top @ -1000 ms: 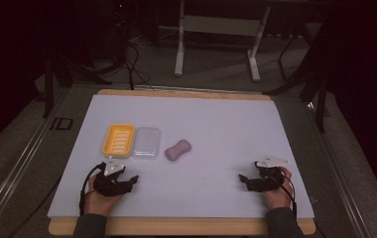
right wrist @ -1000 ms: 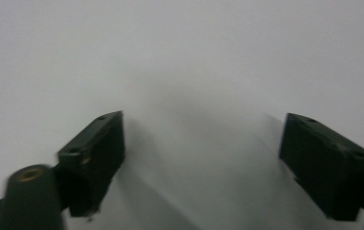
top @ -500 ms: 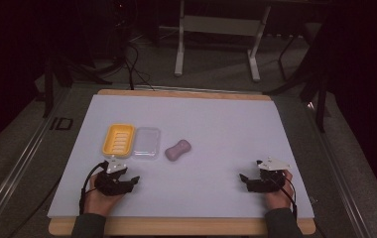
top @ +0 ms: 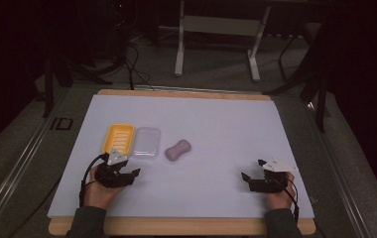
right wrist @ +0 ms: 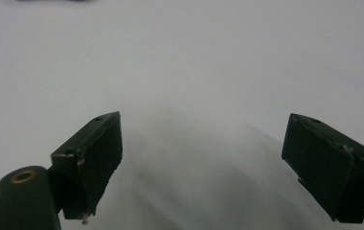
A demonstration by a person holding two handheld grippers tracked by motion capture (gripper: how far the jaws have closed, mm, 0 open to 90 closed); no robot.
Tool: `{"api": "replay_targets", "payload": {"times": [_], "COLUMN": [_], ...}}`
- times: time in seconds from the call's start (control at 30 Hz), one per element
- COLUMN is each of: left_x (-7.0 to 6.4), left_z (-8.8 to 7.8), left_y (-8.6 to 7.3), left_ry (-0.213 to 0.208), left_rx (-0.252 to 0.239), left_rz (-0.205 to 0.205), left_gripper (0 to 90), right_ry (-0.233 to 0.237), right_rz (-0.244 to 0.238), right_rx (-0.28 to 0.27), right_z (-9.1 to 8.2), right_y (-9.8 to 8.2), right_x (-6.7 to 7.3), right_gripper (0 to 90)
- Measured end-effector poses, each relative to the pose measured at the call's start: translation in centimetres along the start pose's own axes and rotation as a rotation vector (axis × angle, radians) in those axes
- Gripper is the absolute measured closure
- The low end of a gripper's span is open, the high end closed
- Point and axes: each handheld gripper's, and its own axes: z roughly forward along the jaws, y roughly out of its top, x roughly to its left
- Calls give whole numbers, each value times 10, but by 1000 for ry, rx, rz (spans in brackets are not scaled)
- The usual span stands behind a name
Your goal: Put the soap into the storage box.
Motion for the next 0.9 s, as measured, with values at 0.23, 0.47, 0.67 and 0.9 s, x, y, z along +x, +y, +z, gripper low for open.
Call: {"api": "replay_targets", "payload": {"times": [0.23,0.47,0.67,0.9], "left_x": [-1,-7,-10,-13], "left_z": [1,5,8,10], "left_y": [15,27,41,52], "left_ry": [-20,-21,-20,-28], "left_rx": [-12,-11,6,35], "left_rz": [26,42,78,114], "left_gripper": [425,417,417,420], "right_ry": [8,15,15,17], "right_rz": [-4,-3,-5,-4], "right_rx": [-2,-11,-15,-21], "right_z": [0,-1,-1,-2], "right_y": [0,0,0,-1], "right_x": [0,0,0,0], "right_gripper": [143,144,144,143]}}
